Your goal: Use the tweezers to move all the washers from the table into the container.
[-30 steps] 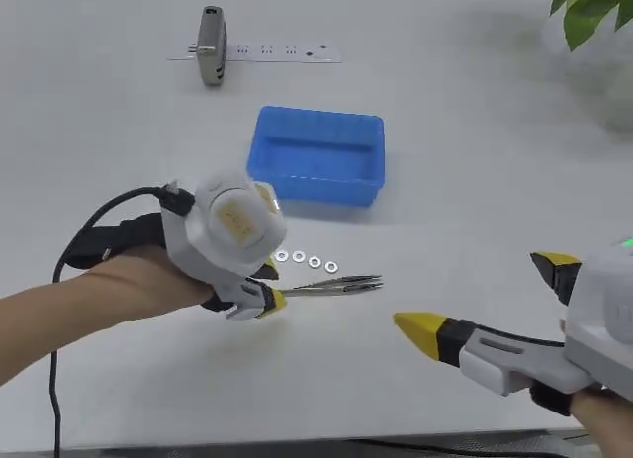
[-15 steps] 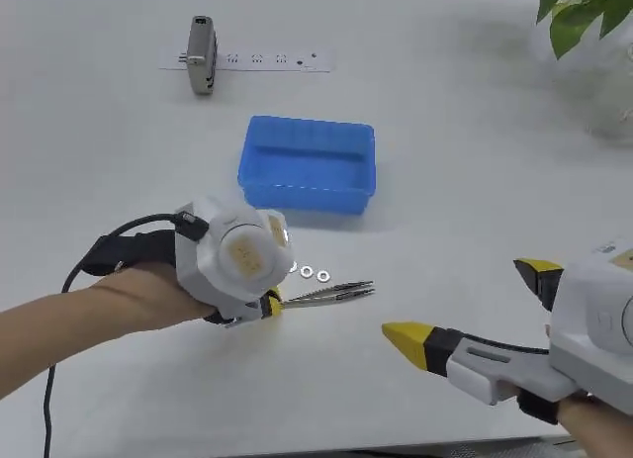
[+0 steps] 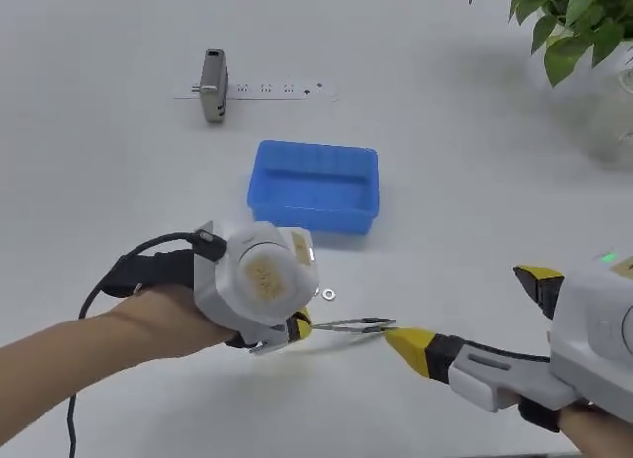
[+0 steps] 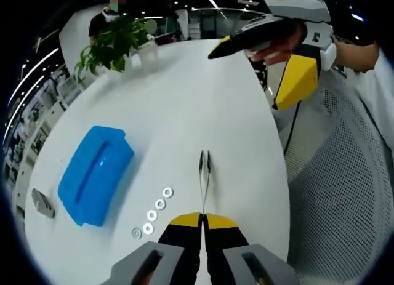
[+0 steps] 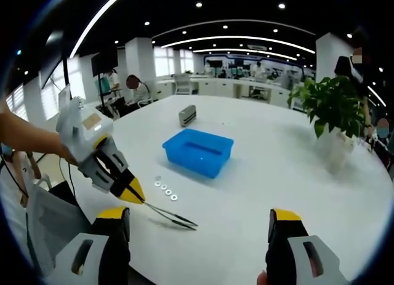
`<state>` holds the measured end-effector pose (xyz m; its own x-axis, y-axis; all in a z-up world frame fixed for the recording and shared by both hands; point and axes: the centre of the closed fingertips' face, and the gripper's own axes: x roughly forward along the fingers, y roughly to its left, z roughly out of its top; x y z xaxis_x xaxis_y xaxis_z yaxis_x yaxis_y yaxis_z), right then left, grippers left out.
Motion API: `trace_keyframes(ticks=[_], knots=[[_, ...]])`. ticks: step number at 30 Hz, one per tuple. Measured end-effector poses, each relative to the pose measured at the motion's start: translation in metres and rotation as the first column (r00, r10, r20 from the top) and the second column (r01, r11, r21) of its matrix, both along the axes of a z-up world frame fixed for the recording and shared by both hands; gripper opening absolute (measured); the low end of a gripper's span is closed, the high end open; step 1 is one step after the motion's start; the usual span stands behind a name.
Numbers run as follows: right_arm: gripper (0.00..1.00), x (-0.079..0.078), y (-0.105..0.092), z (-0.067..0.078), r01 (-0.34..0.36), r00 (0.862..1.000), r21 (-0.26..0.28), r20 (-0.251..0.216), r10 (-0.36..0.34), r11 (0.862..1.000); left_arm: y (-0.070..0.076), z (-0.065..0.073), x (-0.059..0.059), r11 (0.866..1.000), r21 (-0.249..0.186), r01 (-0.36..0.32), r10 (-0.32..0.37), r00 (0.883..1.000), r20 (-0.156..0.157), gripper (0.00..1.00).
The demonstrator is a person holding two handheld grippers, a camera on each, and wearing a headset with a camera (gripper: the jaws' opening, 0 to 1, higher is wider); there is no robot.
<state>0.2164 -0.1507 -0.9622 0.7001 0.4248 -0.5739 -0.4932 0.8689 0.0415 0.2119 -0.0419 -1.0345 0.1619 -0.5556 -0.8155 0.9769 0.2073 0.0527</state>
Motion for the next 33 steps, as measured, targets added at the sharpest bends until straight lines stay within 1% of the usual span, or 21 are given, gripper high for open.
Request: trace_keyframes(ticks=[6,9,10,13,15,17,19,20,21,22,23,24,25,26,27,28,29,30,31,32,33], knots=[[0.92,-0.007,0.002,0.006,-0.016,1.000,0.000,0.024,0.016,1.000,-0.008,0.026,-0.011,0.995,-0.092,-0.047,0.047,0.999,0.002,0.00],[0.92,-0.011,0.003,0.009,-0.024,0.999,-0.004,0.034,0.024,1.000,-0.012,0.040,-0.016,0.988,-0.138,-0.075,0.076,0.997,0.000,0.00],[0.92,-0.013,0.003,0.010,-0.030,0.999,-0.008,0.040,0.030,1.000,-0.016,0.045,-0.019,0.982,-0.163,-0.090,0.090,0.996,-0.005,0.00],[0.90,-0.018,0.005,0.013,-0.050,0.997,-0.007,0.050,0.050,0.999,-0.018,0.055,-0.023,0.975,-0.194,-0.104,0.104,0.994,-0.009,0.00],[0.86,-0.022,0.009,0.015,-0.079,0.995,-0.001,0.055,0.079,0.997,-0.018,0.062,-0.027,0.972,-0.204,-0.113,0.114,0.993,-0.009,0.00],[0.78,-0.026,0.014,0.017,-0.131,0.990,0.003,0.057,0.130,0.991,-0.019,0.075,-0.033,0.966,-0.230,-0.121,0.120,0.993,-0.018,0.00],[0.72,-0.030,0.022,0.018,-0.204,0.977,-0.010,0.067,0.204,0.979,-0.020,0.090,-0.040,0.963,-0.249,-0.104,0.104,0.995,-0.012,0.00],[0.66,-0.033,0.026,0.019,-0.236,0.970,-0.005,0.062,0.236,0.972,-0.020,0.096,-0.043,0.963,-0.252,-0.094,0.095,0.995,-0.009,0.00],[0.59,-0.037,0.034,0.023,-0.291,0.955,0.017,0.060,0.289,0.957,-0.020,0.106,-0.047,0.963,-0.257,-0.079,0.080,0.997,-0.007,0.00],[0.50,-0.044,0.045,0.027,-0.361,0.932,0.046,0.045,0.359,0.931,-0.019,0.115,-0.050,0.962,-0.264,-0.069,0.072,0.997,0.001,0.00],[0.45,-0.049,0.052,0.030,-0.404,0.915,0.063,0.035,0.402,0.913,-0.018,0.122,-0.053,0.963,-0.265,-0.055,0.060,0.998,0.011,0.00],[0.41,-0.056,0.061,0.034,-0.462,0.886,0.084,0.025,0.462,0.883,-0.017,0.128,-0.055,0.964,-0.264,-0.040,0.047,0.999,0.021,0.00],[0.39,-0.057,0.066,0.038,-0.491,0.871,0.084,0.031,0.490,0.867,-0.015,0.138,-0.059,0.965,-0.261,-0.017,0.028,0.999,0.036,0.00],[0.37,-0.064,0.074,0.042,-0.550,0.835,0.085,0.023,0.550,0.831,-0.014,0.143,-0.061,0.965,-0.260,-0.012,0.023,0.999,0.039,0.00],[0.35,-0.067,0.077,0.043,-0.570,0.821,0.079,0.007,0.571,0.818,-0.013,0.152,-0.064,0.966,-0.260,-0.002,0.015,0.999,0.048,0.00],[0.33,-0.068,0.080,0.045,-0.593,0.805,0.063,0.013,0.593,0.803,-0.012,0.158,-0.066,0.966,-0.259,0.010,0.004,0.999,0.055,0.00],[0.31,-0.071,0.085,0.047,-0.634,0.773,0.038,0.008,0.634,0.772,-0.010,0.165,-0.068,0.967,-0.255,0.018,-0.001,0.998,0.064,0.00],[0.27,-0.072,0.087,0.049,-0.652,0.758,0.028,0.007,0.652,0.758,-0.009,0.169,-0.069,0.968,-0.251,0.022,-0.004,0.997,0.073,0.00],[0.25,-0.071,0.090,0.051,-0.663,0.749,0.021,0.014,0.662,0.749,-0.007,0.173,-0.071,0.968,-0.248,0.028,-0.008,0.997,0.080,0.00],[0.23,-0.074,0.095,0.055,-0.687,0.727,0.031,0.013,0.687,0.726,-0.006,0.177,-0.074,0.969,-0.244,0.031,-0.012,0.997,0.081,0.00],[0.20,-0.076,0.098,0.056,-0.698,0.715,0.042,0.006,0.699,0.715,-0.004,0.180,-0.076,0.970,-0.242,0.033,-0.013,0.997,0.082,0.00]])
